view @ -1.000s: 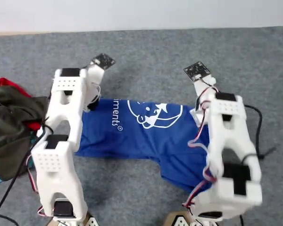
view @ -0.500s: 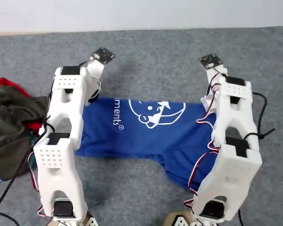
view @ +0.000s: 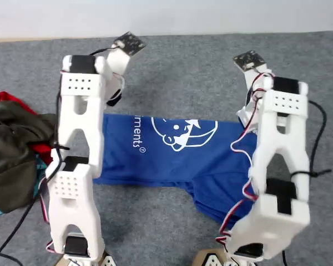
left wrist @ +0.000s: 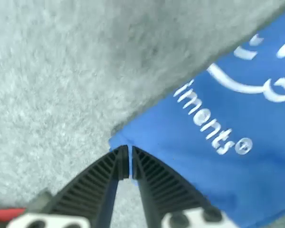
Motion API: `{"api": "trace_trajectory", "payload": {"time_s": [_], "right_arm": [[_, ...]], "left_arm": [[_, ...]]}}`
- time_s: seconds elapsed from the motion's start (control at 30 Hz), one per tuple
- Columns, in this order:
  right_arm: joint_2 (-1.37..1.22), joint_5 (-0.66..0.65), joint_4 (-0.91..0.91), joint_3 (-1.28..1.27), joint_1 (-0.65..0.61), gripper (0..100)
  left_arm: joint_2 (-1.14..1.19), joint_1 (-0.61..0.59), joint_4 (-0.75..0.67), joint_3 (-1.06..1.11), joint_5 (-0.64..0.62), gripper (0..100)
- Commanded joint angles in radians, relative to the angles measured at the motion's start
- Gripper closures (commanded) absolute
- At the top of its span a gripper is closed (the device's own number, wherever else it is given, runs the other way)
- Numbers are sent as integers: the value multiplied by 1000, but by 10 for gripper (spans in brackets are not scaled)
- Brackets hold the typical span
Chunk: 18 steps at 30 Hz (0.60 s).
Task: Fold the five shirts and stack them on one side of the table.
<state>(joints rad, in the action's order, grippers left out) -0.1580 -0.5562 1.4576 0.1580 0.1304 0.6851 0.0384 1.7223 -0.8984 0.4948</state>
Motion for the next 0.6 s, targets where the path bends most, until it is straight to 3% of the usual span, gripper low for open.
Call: {"api": "trace_trajectory", "payload": {"time_s": [0.0,0.2,0.57], "right_arm": [[166,11,81,54,-1,968],[384,11,173,54,120,991],[661,3,268,-8,622,989]], "left_arm": [[-54,52,34,-50,-81,981],[-153,227,32,73,-155,982],[-219,565,31,252,-150,981]]}}
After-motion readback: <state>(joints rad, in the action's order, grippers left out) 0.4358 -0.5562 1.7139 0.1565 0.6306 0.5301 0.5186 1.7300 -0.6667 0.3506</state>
